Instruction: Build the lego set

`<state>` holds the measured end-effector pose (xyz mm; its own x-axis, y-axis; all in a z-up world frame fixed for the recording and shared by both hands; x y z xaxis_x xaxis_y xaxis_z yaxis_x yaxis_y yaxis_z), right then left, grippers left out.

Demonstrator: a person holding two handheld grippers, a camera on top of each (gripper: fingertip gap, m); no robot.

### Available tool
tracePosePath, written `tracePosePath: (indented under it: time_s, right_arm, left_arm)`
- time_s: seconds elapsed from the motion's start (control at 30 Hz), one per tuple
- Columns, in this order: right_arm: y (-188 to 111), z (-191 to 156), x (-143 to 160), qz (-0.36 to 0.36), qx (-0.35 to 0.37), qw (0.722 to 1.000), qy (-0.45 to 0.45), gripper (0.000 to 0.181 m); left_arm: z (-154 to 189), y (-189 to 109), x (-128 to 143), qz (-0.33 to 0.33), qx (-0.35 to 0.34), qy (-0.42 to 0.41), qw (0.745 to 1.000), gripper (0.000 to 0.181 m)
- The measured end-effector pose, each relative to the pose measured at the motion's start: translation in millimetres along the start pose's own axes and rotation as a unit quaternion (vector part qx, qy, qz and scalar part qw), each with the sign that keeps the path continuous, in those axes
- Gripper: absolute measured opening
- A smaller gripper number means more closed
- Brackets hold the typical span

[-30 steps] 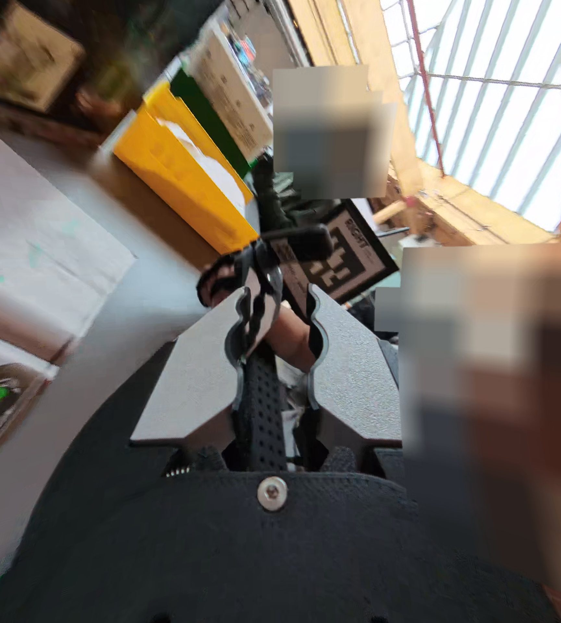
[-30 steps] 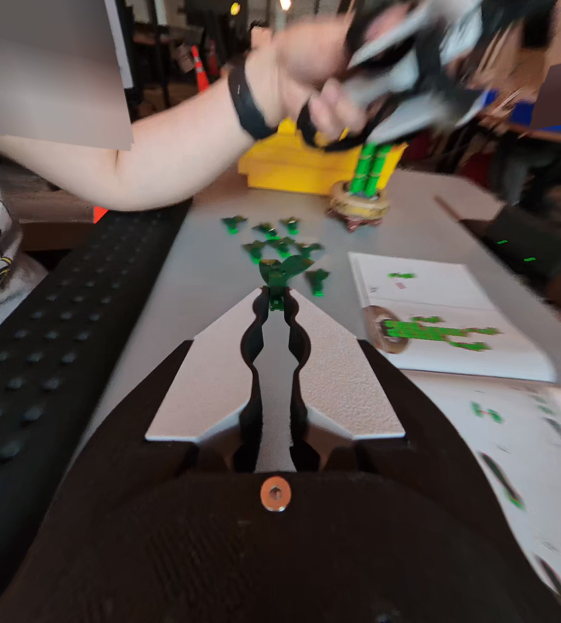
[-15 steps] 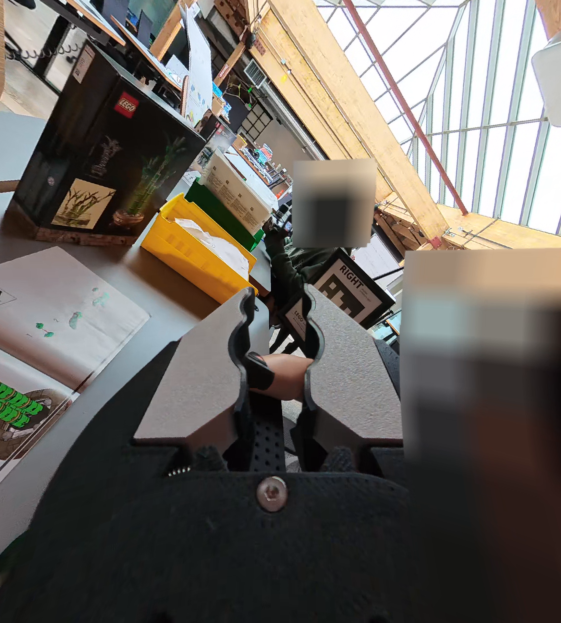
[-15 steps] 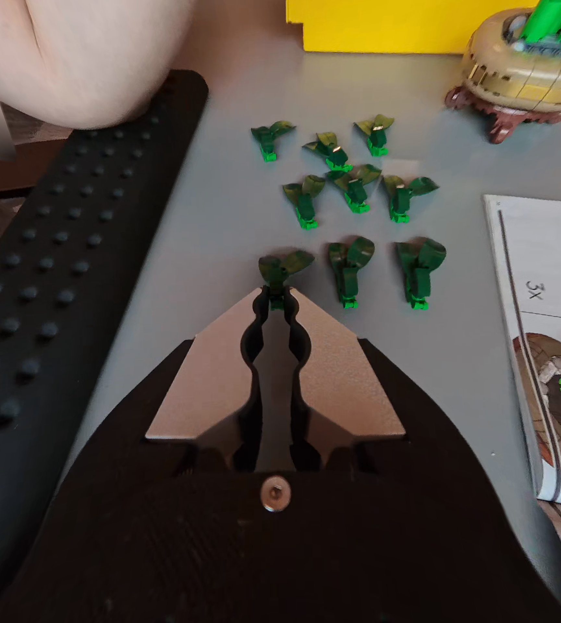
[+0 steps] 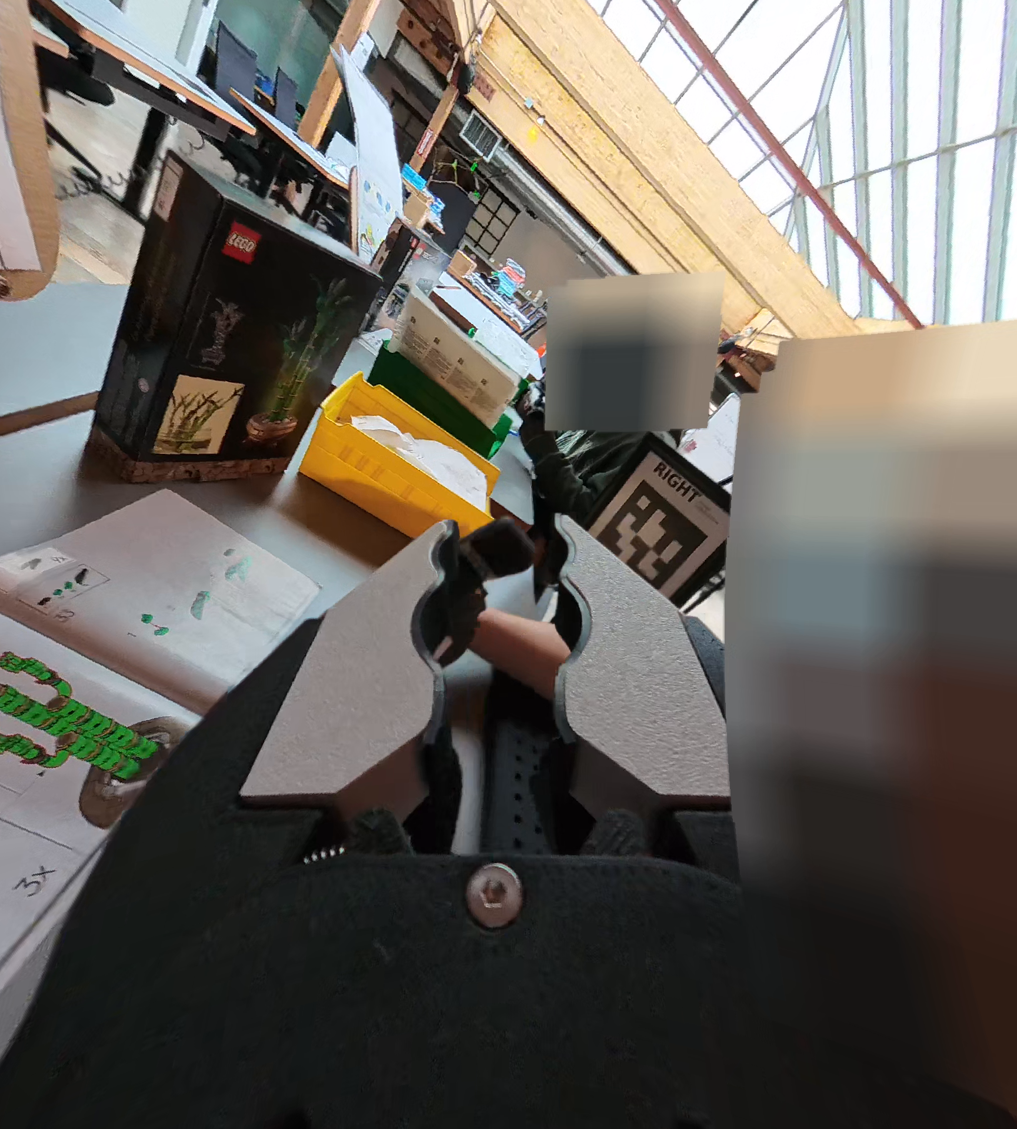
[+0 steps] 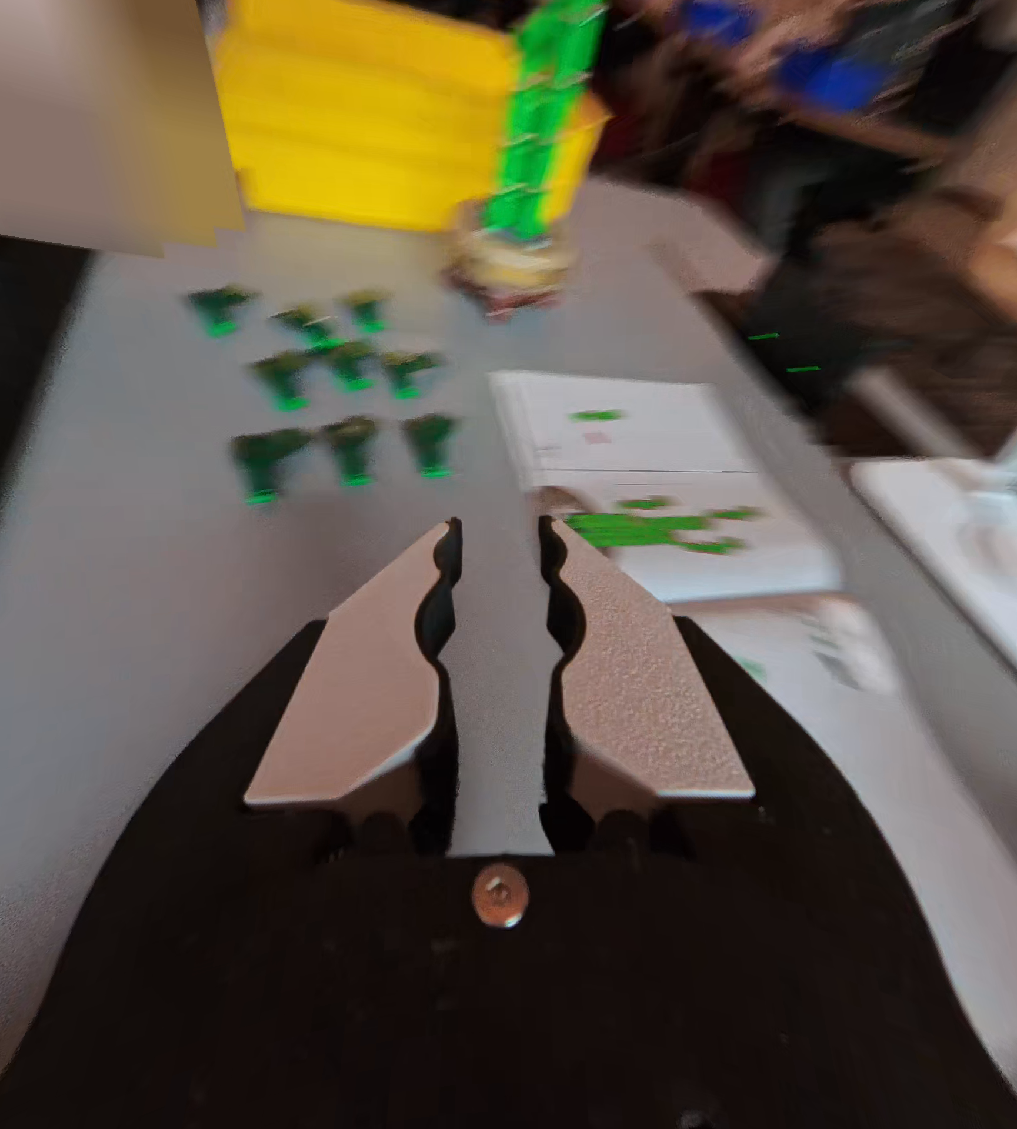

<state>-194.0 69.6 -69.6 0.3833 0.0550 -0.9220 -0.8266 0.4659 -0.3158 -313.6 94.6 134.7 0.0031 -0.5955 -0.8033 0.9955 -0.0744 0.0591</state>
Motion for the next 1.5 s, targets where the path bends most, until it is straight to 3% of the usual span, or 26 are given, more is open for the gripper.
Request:
tracePosePath:
  time_s: [0.03,0.17,0.3,0.43,0.57,0.7,0.8,0.97,1.03,1.1,1.23,1.33,1.43,1.5]
  right_arm:
    - [-15.1,26.0,-2.8,0.016,0.062,0.998,0.001,0.024]
    - [-74.1,101.6,16.2,-0.004,0.247,0.969,-0.018,0.026]
    - [-115.2,137.9,63.6,-0.093,0.309,0.946,-0.023,0.026]
    - [-130.4,137.0,88.7,-0.138,0.271,0.952,0.029,0.027]
    - [-134.5,117.2,101.4,-0.194,0.200,0.954,0.108,0.029]
    - [-140.7,95.5,117.1,-0.234,0.137,0.947,0.170,0.023]
    - [-143.5,88.8,121.5,-0.233,0.112,0.949,0.181,0.019]
    - [-135.6,77.3,123.9,-0.243,0.077,0.958,0.132,0.019]
    - [-133.7,75.4,128.1,-0.258,0.075,0.956,0.115,0.019]
    - [-132.5,75.7,132.8,-0.273,0.077,0.952,0.114,0.019]
    - [-133.5,78.8,139.0,-0.292,0.088,0.942,0.137,0.018]
    - [-138.2,81.8,137.1,-0.279,0.102,0.933,0.202,0.018]
    - [-136.6,91.0,111.2,-0.177,0.100,0.915,0.348,0.027]
    - [-140.0,94.5,103.0,-0.145,0.098,0.893,0.415,0.033]
  left_arm:
    - [2.3,0.4,-3.0,0.004,-0.009,0.030,0.999,0.028]
    - [15.8,2.4,-20.3,0.068,-0.060,0.181,0.979,0.024]
    - [11.1,15.3,-12.6,0.064,-0.107,0.271,0.954,0.024]
    - [-18.1,51.4,26.2,-0.044,-0.137,0.345,0.928,0.029]
    - [-64.2,90.6,81.1,-0.175,-0.185,0.410,0.876,0.037]
    - [-95.6,136.5,144.9,-0.260,-0.167,0.367,0.877,0.039]
    - [-119.4,161.3,175.5,-0.308,-0.170,0.354,0.867,0.040]
    - [-137.9,206.6,189.0,-0.360,-0.148,0.347,0.853,0.052]
    - [-150.0,221.0,194.3,-0.395,-0.143,0.360,0.833,0.051]
    - [-165.2,228.0,200.5,-0.430,-0.143,0.361,0.815,0.048]
    - [-184.2,231.8,203.0,-0.438,-0.152,0.339,0.819,0.048]
    - [-194.0,225.4,207.1,-0.449,-0.166,0.328,0.814,0.057]
    - [-197.0,221.8,212.2,-0.453,-0.163,0.321,0.815,0.055]
    - [-196.6,221.4,213.5,-0.450,-0.159,0.312,0.822,0.048]
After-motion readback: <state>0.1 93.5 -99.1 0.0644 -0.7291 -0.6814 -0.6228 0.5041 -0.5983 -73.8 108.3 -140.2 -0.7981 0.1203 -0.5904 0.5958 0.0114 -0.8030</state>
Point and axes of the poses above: each gripper's, where its closed fingertips meet, y out along the fingers, x out of its underside, z = x × y across the jaws, the point moved 2 cm from there along -y, back along the fingers, and after that the axes turned 2 degrees about z, right-handed, at the moved point
